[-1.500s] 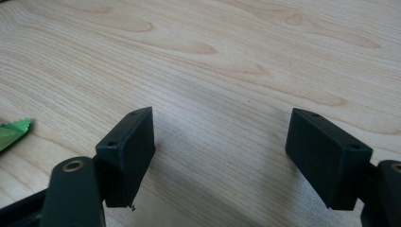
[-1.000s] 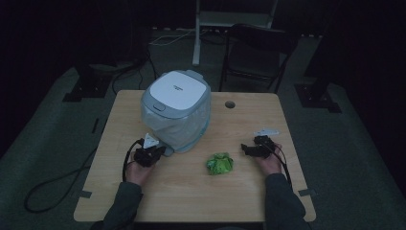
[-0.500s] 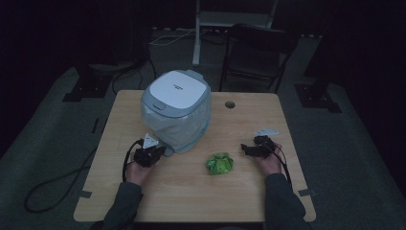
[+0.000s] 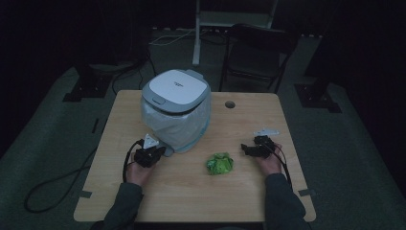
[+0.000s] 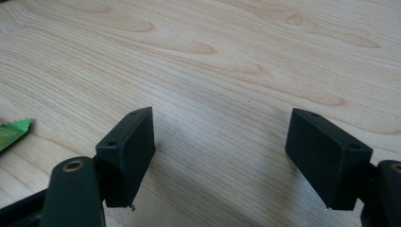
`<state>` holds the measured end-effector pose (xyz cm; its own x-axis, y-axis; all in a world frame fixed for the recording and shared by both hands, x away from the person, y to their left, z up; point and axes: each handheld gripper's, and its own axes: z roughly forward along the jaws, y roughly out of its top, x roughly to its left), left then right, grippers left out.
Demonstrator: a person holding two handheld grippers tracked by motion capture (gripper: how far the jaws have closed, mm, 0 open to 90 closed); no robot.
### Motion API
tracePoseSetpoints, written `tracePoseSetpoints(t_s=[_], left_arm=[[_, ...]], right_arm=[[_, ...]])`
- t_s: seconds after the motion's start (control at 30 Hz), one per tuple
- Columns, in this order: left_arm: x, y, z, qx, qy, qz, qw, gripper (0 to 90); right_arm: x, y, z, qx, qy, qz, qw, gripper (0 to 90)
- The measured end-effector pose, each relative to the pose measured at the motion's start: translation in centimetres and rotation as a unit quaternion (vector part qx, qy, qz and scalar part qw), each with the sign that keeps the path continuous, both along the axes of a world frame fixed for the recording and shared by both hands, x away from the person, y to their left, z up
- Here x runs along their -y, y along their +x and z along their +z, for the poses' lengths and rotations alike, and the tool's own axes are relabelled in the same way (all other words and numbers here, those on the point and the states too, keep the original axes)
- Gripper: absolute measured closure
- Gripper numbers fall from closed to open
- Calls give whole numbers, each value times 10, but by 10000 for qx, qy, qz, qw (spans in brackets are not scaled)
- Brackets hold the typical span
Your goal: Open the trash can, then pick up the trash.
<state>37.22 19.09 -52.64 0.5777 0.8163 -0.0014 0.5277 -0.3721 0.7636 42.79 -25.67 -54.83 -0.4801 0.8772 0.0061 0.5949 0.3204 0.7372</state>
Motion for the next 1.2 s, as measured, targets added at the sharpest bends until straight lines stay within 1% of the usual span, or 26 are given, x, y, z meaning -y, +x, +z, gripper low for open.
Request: tracePoseSetpoints(t_s=[0.33,0.5,1.2], left_arm=[[0,0,-3,2,22,21,10000,900],[2,0,-7,-29,101,22,9999,900],[0,1,-9,2,1,33,10000,900]], right_arm=[[0,0,0,-2,0,0,10000,238],[0,0,0,-4,-2,3,10000,238],[0,0,0,-3,-2,0,10000,237]])
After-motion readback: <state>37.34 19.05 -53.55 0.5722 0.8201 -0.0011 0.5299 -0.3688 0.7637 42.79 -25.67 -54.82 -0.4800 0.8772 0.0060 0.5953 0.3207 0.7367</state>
